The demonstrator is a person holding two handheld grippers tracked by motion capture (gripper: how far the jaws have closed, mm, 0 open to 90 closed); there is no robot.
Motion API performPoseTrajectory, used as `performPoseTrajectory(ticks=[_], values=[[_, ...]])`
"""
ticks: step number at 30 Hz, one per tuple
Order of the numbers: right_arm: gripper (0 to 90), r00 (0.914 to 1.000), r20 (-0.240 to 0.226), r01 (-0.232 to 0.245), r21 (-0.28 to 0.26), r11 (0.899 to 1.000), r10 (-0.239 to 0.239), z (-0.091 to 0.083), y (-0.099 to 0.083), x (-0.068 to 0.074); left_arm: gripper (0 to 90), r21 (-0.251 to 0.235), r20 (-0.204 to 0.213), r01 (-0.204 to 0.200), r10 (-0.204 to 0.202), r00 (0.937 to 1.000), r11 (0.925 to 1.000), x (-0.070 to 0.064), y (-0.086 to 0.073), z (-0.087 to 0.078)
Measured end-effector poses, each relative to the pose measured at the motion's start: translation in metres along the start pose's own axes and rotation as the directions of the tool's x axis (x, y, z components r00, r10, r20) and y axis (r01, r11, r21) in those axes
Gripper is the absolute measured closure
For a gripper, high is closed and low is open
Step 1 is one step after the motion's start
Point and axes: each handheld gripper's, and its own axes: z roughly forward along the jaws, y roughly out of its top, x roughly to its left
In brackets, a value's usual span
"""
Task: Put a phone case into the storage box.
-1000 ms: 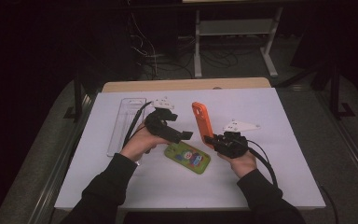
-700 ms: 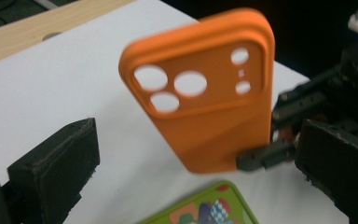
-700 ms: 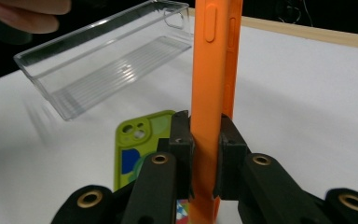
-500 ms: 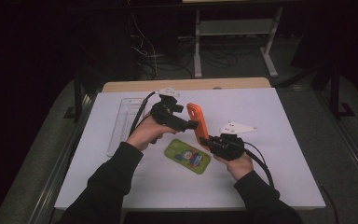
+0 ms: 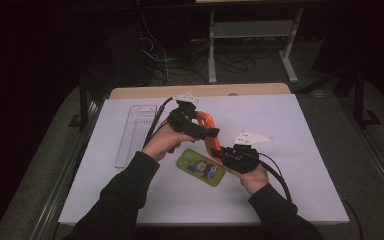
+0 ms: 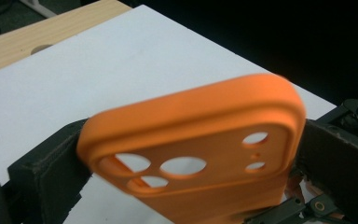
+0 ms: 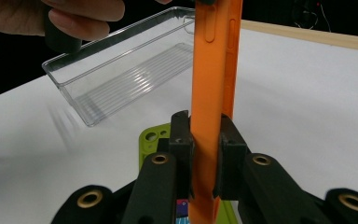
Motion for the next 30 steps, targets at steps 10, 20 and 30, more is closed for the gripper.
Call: performPoseTrajectory(ticks=[10,20,30], values=[[78.5,1.0,-0.003,0.0,0.02,1.0,0.0,0.004,-0.002,0.001,3.4,-0.018,-0.01,0.002,-0.003,0.9999,0.9998,-0.003,0.001,0.0],[78.5,1.0,-0.004,-0.008,0.039,0.999,0.008,0.009,-0.005,0.002,12.9,-0.028,0.005,0.031,-0.031,0.9995,0.9991,0.0,0.001,-0.001],[77.9,0.9999,0.001,-0.015,0.065,0.998,0.015,0.013,-0.007,0.004,15.0,-0.016,0.009,0.011,-0.011,0.9999,0.9998,0.0,0.0,0.002]])
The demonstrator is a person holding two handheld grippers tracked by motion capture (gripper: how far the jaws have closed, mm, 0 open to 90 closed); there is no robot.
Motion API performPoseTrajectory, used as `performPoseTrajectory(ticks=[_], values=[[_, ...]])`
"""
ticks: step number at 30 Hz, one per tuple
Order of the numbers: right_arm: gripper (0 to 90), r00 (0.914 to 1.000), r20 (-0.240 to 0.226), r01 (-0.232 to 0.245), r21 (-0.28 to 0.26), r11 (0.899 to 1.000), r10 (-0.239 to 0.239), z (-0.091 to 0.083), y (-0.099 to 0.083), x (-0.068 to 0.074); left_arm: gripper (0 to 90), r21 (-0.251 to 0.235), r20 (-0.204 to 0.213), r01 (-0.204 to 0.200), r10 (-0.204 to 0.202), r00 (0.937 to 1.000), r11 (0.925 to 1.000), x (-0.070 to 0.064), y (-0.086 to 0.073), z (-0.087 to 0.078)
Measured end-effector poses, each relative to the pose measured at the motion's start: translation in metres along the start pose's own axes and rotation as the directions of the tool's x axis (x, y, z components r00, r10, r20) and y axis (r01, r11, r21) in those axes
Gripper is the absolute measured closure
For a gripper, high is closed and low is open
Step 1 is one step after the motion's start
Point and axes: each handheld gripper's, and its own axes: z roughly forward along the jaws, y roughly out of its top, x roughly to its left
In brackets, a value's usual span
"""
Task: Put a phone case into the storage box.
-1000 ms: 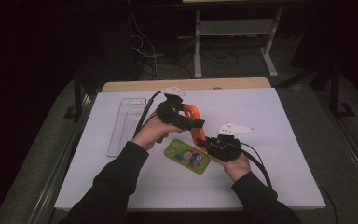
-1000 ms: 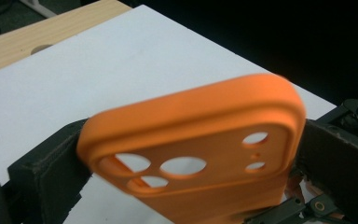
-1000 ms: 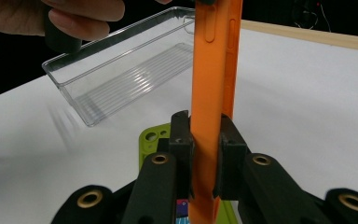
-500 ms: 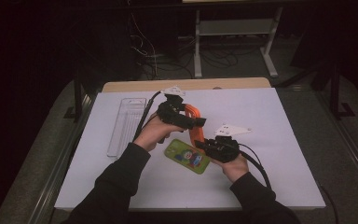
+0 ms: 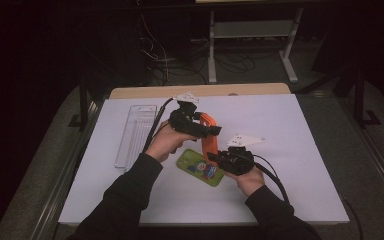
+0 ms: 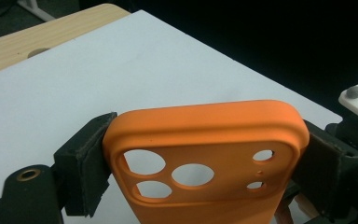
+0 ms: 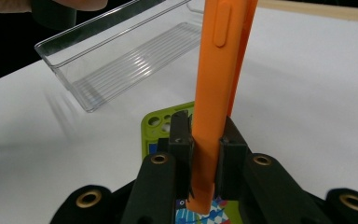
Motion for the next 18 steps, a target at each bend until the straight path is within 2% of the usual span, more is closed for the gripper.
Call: performPoseTrajectory(ticks=[4,7,9,10,12,13,16,17,18], values=[[74.6,1.0,-0.006,0.003,0.02,1.0,-0.003,0.0,0.001,-0.002,15.7,0.004,0.008,0.009,-0.009,0.9999,1.0,0.0,0.0,0.003],[62.4,0.9999,-0.011,0.005,0.038,0.999,-0.004,-0.003,0.002,-0.005,15.8,0.02,-0.001,-0.006,0.006,1.0,0.9998,0.001,0.001,0.003],[53.3,1.0,-0.006,0.007,0.051,0.999,-0.006,-0.008,0.003,-0.01,15.8,0.013,-0.01,0.001,-0.001,1.0,0.9999,0.001,0.002,0.002],[51.5,0.9999,-0.003,0.01,0.061,0.998,-0.01,-0.01,0.003,-0.012,15.8,0.019,-0.014,-0.007,0.007,0.9999,0.9998,0.003,0.002,0.0],[45.8,0.9998,-0.015,0.015,0.077,0.997,-0.014,-0.016,0.002,-0.017,15.8,0.014,-0.024,0.002,-0.001,0.9997,0.9999,0.005,0.005,-0.003],[41.6,0.9994,-0.001,0.033,0.086,0.996,-0.033,-0.02,0.001,-0.02,15.8,0.015,-0.028,-0.004,0.004,0.9996,0.9999,0.006,0.006,-0.004],[31.7,0.9991,0.021,0.035,0.099,0.994,-0.037,-0.027,-0.001,-0.025,15.8,0.021,-0.039,-0.011,0.011,0.9992,0.9997,0.007,0.011,-0.007],[29.5,0.9987,0.034,0.034,0.107,0.994,-0.038,-0.03,-0.003,-0.026,15.8,0.028,-0.049,-0.026,0.027,0.9984,0.9993,0.007,0.013,-0.009],[27.8,0.998,0.046,0.038,0.111,0.993,-0.043,-0.032,-0.005,-0.027,15.8,0.027,-0.057,-0.016,0.018,0.9982,0.9995,0.007,0.014,-0.01]])
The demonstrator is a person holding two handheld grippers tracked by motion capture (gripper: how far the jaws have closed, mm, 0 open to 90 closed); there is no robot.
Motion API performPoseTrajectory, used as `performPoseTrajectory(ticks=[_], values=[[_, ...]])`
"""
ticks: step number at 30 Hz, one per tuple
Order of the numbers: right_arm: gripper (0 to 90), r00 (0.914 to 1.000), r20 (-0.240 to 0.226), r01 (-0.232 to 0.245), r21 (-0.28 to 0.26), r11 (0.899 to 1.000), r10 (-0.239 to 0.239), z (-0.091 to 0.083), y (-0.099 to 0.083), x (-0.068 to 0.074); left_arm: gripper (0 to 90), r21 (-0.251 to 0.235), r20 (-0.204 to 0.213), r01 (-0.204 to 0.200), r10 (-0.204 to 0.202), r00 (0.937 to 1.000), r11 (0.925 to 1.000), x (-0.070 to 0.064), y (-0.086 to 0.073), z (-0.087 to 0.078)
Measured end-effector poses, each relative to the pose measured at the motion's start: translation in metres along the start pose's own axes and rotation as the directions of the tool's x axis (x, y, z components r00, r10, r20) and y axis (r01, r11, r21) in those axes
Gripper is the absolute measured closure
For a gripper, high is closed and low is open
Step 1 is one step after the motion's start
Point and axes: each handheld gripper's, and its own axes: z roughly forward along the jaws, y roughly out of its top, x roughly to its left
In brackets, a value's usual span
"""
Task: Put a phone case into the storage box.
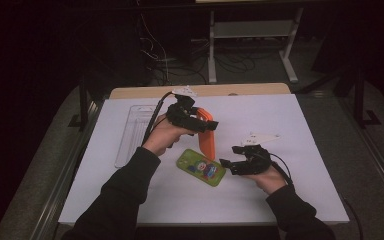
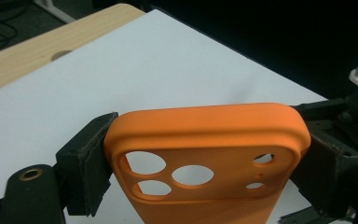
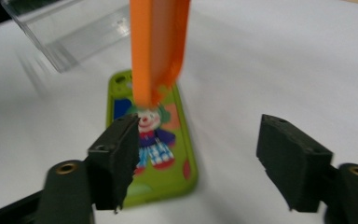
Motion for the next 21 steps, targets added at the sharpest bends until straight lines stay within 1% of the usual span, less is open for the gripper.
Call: performPoseTrajectory(ticks=[2,3,4,5,7,8,9,10,11,13,15,16,17,18,19,21], values=[[21.8,0.9996,0.02,0.018,0.014,1.0,-0.018,-0.005,-0.005,0.0,15.8,0.007,-0.018,-0.003,0.003,0.9998,1.0,0.001,0.002,-0.004],[18.8,0.9994,0.025,0.023,0.018,1.0,-0.024,-0.006,-0.007,0.0,15.7,0.008,-0.028,0.003,-0.003,0.9996,1.0,0.002,0.004,-0.005],[15.5,0.9995,0.024,0.02,0.027,0.999,-0.021,-0.009,-0.01,0.0,15.8,0.008,-0.04,0.004,-0.004,0.9992,1.0,0.004,0.005,-0.008],[12.1,0.999,0.034,0.026,0.043,0.999,-0.028,-0.011,-0.012,-0.001,15.7,0.012,-0.047,-0.001,0.002,0.9989,0.9999,0.006,0.006,-0.011],[10.1,0.9968,0.071,0.031,0.058,0.998,-0.035,-0.015,-0.019,-0.002,15.7,0.001,-0.07,0.006,-0.006,0.9975,1.0,0.008,0.009,-0.017],[5.9,0.9961,0.084,0.021,0.055,0.998,-0.026,-0.017,-0.022,-0.002,15.7,0.002,-0.081,0.003,-0.003,0.9967,1.0,0.01,0.01,-0.021],[2.1,0.9954,0.091,0.023,0.059,0.998,-0.029,-0.019,-0.025,-0.003,15.7,-0.005,-0.09,0.012,-0.013,0.9959,0.9999,0.012,0.012,-0.024],[1.6,0.9952,0.094,0.024,0.063,0.998,-0.03,-0.021,-0.027,-0.004,15.7,-0.005,-0.103,0.013,-0.014,0.9946,0.9999,0.014,0.013,-0.027],[1.4,0.9953,0.095,0.011,0.062,0.998,-0.017,-0.023,-0.03,-0.004,15.7,-0.008,-0.118,0.021,-0.021,0.9928,0.9998,0.016,0.014,-0.031],[1.2,0.993,0.114,0.025,0.06,0.998,-0.032,-0.027,-0.035,-0.006,15.7,-0.007,-0.141,0.025,-0.026,0.9897,0.9997,0.021,0.017,-0.038],[1.2,0.9919,0.125,0.018,0.059,0.998,-0.025,-0.03,-0.038,-0.007,15.7,-0.008,-0.161,0.027,-0.028,0.9865,0.9996,0.024,0.02,-0.045],[1.2,0.9924,0.121,0.011,0.06,0.998,-0.018,-0.031,-0.04,-0.007,15.7,-0.005,-0.178,0.025,-0.026,0.9837,0.9997,0.027,0.021,-0.05],[1.2,0.9913,0.127,0.026,0.06,0.998,-0.033,-0.032,-0.042,-0.009,15.7,-0.011,-0.191,0.033,-0.035,0.981,0.9994,0.028,0.022,-0.054],[1.2,0.9913,0.128,0.021,0.069,0.997,-0.03,-0.032,-0.043,-0.008,15.7,-0.01,-0.2,0.036,-0.037,0.9791,0.9993,0.03,0.023,-0.058],[1.2,0.9913,0.128,0.021,0.066,0.998,-0.03,-0.032,-0.044,-0.008,15.7,-0.004,-0.207,0.037,-0.037,0.9777,0.9993,0.032,0.023,-0.061],[1.2,0.9927,0.118,0.014,0.074,0.997,-0.022,-0.033,-0.046,-0.007,15.7,-0.011,-0.231,0.046,-0.047,0.9719,0.9989,0.037,0.024,-0.068]])
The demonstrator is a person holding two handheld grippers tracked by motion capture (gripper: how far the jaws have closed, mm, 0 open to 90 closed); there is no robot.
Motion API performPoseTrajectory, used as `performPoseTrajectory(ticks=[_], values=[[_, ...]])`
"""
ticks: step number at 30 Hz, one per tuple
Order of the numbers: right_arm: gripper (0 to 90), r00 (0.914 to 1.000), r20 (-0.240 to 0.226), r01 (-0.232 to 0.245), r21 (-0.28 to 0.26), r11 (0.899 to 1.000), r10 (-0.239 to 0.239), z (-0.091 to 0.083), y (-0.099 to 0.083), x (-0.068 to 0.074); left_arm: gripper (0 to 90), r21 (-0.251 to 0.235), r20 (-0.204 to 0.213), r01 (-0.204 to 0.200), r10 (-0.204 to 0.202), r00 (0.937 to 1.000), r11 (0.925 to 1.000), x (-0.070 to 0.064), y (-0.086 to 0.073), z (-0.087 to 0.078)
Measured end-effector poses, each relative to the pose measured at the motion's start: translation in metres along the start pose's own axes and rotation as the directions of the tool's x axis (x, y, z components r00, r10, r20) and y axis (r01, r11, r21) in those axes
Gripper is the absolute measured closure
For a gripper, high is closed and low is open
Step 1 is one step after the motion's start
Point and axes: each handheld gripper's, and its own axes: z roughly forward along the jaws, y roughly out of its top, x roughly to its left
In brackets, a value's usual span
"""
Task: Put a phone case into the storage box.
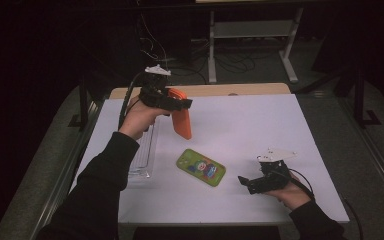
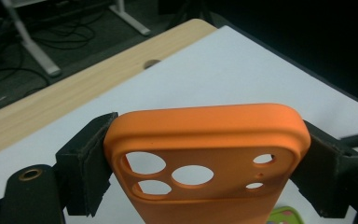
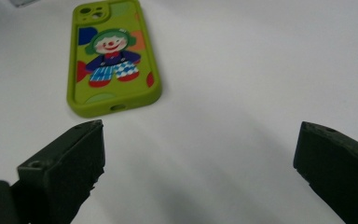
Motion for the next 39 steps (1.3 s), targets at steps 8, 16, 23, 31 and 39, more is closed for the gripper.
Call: performPoseTrajectory(ticks=[8,16,23,31,39], values=[[1.2,0.9994,0.001,0.035,0.016,0.999,-0.035,-0.001,-0.005,0.004,15.7,-0.005,-0.095,0.031,-0.031,0.995,0.9995,0.027,0.005,-0.016],[1.2,0.9994,0.014,0.032,0.008,0.999,-0.032,0.0,-0.006,0.0,15.7,0.021,-0.218,0.061,-0.055,0.9745,0.9979,0.054,0.011,-0.021],[1.2,0.9996,-0.003,0.03,0.01,1.0,-0.029,0.0,-0.006,0.002,15.6,0.014,-0.315,0.102,-0.093,0.9445,0.9947,0.075,0.013,-0.022],[1.2,0.9996,-0.008,0.029,-0.009,1.0,-0.029,-0.001,-0.005,0.001,15.6,0.035,-0.444,0.165,-0.133,0.8863,0.9857,0.095,0.008,-0.009],[1.2,0.9997,-0.012,0.023,-0.01,1.0,-0.023,-0.003,-0.004,0.001,15.3,0.06,-0.516,0.21,-0.15,0.8434,0.9758,0.113,0.001,0.007]])
